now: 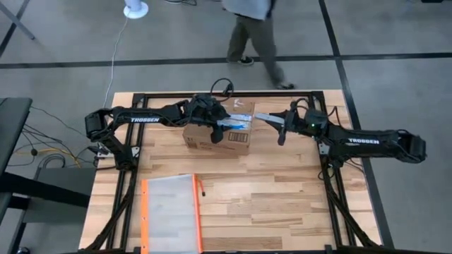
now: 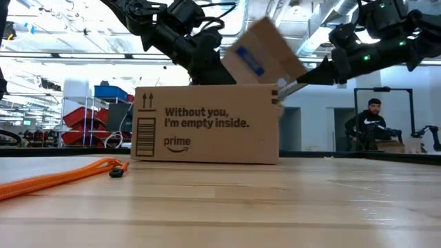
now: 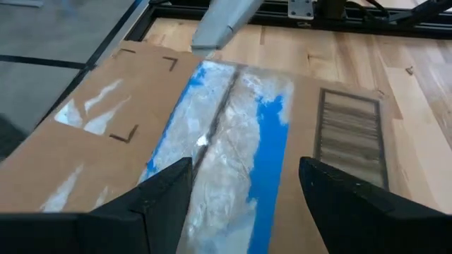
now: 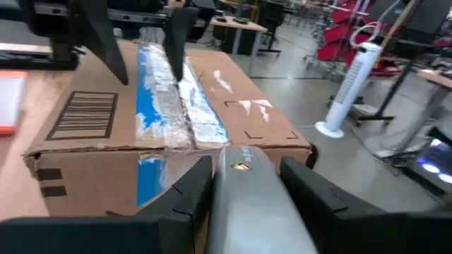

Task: Unpack boxes
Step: Open the cardboard box with the silver cutter

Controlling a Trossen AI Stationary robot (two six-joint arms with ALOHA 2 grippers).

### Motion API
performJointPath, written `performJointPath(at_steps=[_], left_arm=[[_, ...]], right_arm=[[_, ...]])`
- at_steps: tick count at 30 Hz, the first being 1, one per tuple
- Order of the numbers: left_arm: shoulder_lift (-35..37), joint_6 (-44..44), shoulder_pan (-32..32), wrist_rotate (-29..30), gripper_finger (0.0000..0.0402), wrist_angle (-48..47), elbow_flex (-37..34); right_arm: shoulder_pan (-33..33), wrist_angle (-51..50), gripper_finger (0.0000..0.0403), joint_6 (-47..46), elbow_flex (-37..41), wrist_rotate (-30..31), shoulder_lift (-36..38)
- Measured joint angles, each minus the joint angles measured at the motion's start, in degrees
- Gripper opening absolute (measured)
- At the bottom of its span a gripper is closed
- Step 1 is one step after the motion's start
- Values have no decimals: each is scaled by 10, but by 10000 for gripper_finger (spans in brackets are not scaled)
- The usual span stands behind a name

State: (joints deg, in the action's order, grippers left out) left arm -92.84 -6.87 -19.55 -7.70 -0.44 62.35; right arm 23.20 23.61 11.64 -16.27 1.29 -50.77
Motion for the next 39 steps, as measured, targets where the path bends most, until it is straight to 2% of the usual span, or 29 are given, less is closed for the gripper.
performJointPath(at_steps=[6, 10, 16, 21, 29, 34, 39], left_arm=[[2, 2, 3, -18, 246, -6, 0], [8, -2, 31, -25, 246, -93, 24], [10, -95, 125, 89, 246, -233, 90], [6, -95, 159, 158, 246, -230, 96], [-33, -85, 162, 166, 246, -214, 95], [-55, -83, 162, 174, 246, -162, 97], [-68, -76, 154, 172, 246, -170, 118]], right_arm=[[-22, 2, 118, -16, 0, -15, -8], [-16, -1, 118, -32, 0, -18, -8], [-6, -4, 118, -41, -1, -23, -9], [-7, -6, 118, -41, -1, -29, -10], [-20, -7, 118, -41, 0, -25, -10], [-34, -13, 118, -41, 0, -16, -11], [-58, -13, 118, -56, 1, -3, -8]])
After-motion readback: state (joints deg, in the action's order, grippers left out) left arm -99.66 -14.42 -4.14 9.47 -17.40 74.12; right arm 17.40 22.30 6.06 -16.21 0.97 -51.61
